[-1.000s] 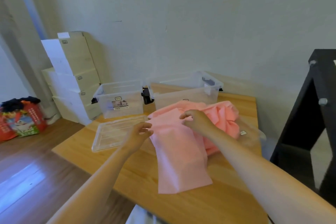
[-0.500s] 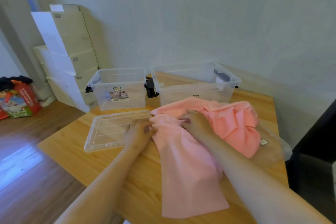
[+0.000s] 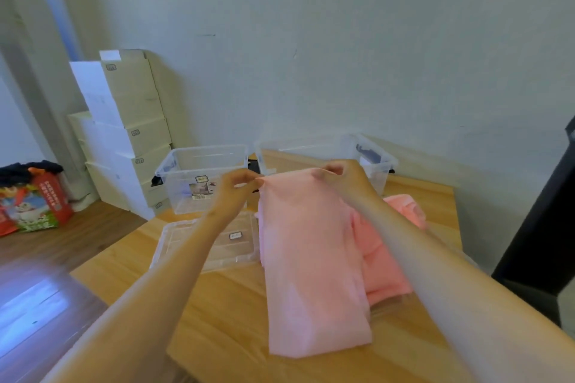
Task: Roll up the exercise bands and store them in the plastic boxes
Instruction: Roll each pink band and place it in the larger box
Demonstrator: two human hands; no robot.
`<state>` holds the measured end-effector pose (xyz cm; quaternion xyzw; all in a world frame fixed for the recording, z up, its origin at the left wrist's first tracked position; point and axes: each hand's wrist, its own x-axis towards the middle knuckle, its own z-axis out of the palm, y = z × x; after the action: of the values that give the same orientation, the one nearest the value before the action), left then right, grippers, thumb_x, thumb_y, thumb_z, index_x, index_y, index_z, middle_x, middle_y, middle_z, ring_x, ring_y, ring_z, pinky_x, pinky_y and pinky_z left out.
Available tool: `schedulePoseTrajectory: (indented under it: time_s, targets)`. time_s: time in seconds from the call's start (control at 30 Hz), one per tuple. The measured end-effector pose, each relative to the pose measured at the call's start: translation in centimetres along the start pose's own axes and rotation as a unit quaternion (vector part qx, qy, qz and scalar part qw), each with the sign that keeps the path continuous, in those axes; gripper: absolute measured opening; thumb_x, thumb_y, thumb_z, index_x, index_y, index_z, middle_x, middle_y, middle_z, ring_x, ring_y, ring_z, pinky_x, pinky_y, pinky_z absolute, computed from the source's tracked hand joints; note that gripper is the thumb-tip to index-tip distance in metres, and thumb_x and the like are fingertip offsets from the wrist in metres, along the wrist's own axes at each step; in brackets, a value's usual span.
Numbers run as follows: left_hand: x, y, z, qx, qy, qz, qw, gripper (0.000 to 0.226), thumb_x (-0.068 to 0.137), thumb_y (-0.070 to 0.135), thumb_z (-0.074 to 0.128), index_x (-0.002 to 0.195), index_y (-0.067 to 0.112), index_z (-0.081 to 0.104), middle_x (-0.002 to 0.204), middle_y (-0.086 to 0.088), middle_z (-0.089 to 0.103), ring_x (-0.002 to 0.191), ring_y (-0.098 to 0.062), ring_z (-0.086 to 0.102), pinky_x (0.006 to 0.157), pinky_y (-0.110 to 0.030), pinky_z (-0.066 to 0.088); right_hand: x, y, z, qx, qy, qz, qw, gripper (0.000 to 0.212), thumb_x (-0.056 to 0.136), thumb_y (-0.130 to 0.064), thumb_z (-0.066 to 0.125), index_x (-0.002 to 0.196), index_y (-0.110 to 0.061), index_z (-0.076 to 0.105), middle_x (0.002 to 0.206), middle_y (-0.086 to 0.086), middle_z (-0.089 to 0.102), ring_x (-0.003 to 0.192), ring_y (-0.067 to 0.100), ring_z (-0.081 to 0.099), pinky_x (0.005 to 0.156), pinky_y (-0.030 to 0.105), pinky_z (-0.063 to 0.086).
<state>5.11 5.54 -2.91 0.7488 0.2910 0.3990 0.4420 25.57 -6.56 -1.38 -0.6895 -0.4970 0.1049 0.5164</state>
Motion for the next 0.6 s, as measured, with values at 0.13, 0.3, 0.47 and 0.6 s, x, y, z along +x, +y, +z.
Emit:
schedulePoseTrajectory:
  time_s: [0.13, 0.3, 0.47, 0.6]
  targets:
    - [1.3, 5.2, -0.8, -0.059, 0.011, 0.005, 0.998, 0.021, 0.094, 0.006, 0.056, 0.077, 0.016, 0.061, 0.078, -0.004, 0.062, 0.076, -0.017, 0.060, 0.078, -0.028, 0.051, 0.5, -5.1, -3.2, 0.053, 0.031, -0.037, 0.997, 0.015, 0.084, -0.018, 0.069, 0.074, -0.008, 0.070, 0.070, -0.001, 0.061, 0.069, 0.010, 0.051, 0.064, 0.027, 0.038]
    - [1.8, 12.5, -1.4, -0.115, 0.019, 0.035, 0.993, 0.021, 0.095, 0.004, 0.049, 0.079, 0.013, 0.059, 0.074, -0.005, 0.058, 0.074, -0.022, 0.060, 0.082, -0.036, 0.054, 0.6, -11.4, -7.7, 0.053, 0.066, -0.094, 0.992, 0.015, 0.083, -0.020, 0.069, 0.068, -0.017, 0.069, 0.068, -0.004, 0.064, 0.068, 0.009, 0.055, 0.068, 0.027, 0.043]
    - [2.0, 19.4, -2.3, -0.090, 0.041, 0.089, 0.991, 0.021, 0.094, 0.005, 0.051, 0.078, 0.015, 0.060, 0.075, -0.003, 0.062, 0.070, -0.014, 0.063, 0.083, -0.029, 0.053, 0.3, -16.5, -11.8, 0.012, 0.098, -0.138, 0.985, 0.016, 0.084, -0.023, 0.070, 0.072, -0.012, 0.070, 0.068, -0.003, 0.063, 0.065, 0.009, 0.054, 0.064, 0.025, 0.042]
    - [1.9, 24.7, -3.0, -0.087, 0.026, 0.136, 0.987, 0.017, 0.095, 0.003, 0.048, 0.082, 0.013, 0.055, 0.077, -0.006, 0.061, 0.068, -0.022, 0.063, 0.075, -0.031, 0.056, 0.0, -20.6, -14.8, 0.017, 0.132, -0.173, 0.976, 0.020, 0.084, -0.022, 0.070, 0.065, -0.020, 0.065, 0.063, -0.008, 0.060, 0.061, 0.004, 0.053, 0.060, 0.020, 0.040]
